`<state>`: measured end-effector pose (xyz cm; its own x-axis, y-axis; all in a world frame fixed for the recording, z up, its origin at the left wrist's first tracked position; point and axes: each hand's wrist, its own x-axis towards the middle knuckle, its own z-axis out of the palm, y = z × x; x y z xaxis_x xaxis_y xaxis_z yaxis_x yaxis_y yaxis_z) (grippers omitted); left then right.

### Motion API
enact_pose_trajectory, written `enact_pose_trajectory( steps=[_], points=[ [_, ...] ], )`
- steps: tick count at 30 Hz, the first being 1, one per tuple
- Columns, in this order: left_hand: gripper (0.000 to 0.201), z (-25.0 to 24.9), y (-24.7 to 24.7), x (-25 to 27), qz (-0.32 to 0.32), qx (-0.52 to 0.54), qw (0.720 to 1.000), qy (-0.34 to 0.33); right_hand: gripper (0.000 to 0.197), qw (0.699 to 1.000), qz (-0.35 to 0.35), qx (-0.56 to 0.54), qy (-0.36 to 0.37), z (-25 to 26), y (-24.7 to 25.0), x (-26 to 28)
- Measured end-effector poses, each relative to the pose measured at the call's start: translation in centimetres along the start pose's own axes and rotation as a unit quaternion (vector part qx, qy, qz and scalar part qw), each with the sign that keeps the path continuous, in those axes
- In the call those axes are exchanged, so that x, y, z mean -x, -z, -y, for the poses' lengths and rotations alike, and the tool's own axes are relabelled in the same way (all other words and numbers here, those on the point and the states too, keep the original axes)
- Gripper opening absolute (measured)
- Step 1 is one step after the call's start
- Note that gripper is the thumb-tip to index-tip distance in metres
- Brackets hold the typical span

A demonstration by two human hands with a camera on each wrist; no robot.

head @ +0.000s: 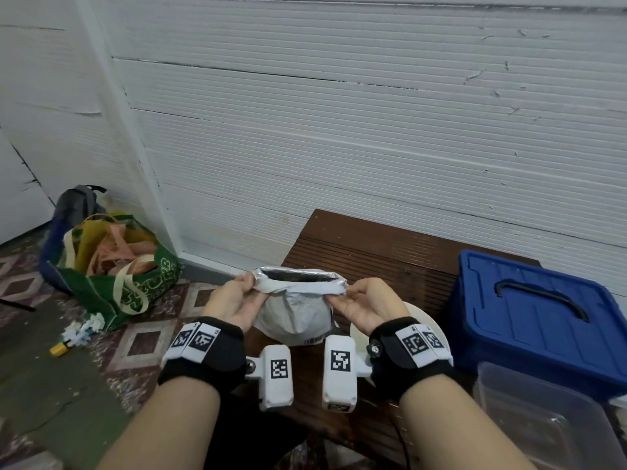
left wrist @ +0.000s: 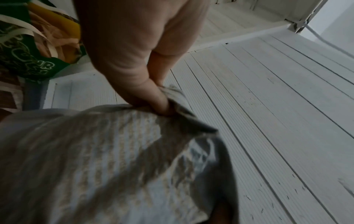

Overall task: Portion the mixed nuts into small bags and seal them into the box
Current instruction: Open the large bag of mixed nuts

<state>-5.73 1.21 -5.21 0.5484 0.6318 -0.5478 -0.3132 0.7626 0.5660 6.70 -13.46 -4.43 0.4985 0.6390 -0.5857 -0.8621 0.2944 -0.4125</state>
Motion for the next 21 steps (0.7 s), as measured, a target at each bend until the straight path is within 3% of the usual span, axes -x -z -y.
enact_pose_trajectory(
  steps=[2,4,5,7,11,13,16,21],
  points=[
    [0.018,0.1,-0.3,-0.4,0.000,-0.028,0.999,-0.015,0.060,0.999,0.021,-0.007,0.027,-0.3,-0.3,-0.1],
    [0.020,-0.1,-0.8,-0.2,-0.001,-0.099,0.995,-0.028,0.056,0.997,0.017,0.036,0.065,-0.1,-0.2,0.3],
    [0.030,-0.1,-1.0,-0.1,0.002,-0.140,0.990,-0.036,0.049,0.993,0.008,0.088,0.084,0.1,-0.1,0.5],
    [0.045,-0.1,-1.2,0.1,0.009,-0.208,0.977,-0.047,0.039,0.971,-0.011,0.210,0.117,0.3,0.3,0.8],
    [0.056,-0.2,-0.8,0.9,0.015,-0.223,0.972,-0.065,0.053,0.931,-0.032,0.324,0.167,0.2,0.1,0.4],
    [0.062,-0.3,-0.6,1.4,0.021,-0.233,0.971,-0.057,0.056,0.944,-0.028,0.284,0.163,0.2,-0.4,0.3],
    [0.065,-0.3,-0.6,1.9,0.032,-0.206,0.976,-0.060,0.054,0.984,-0.017,0.141,0.110,0.4,-0.7,0.3],
    [0.065,0.4,0.0,0.8,0.020,-0.093,0.993,-0.067,0.065,0.997,-0.012,0.038,0.067,-0.2,0.0,0.2]
  ],
)
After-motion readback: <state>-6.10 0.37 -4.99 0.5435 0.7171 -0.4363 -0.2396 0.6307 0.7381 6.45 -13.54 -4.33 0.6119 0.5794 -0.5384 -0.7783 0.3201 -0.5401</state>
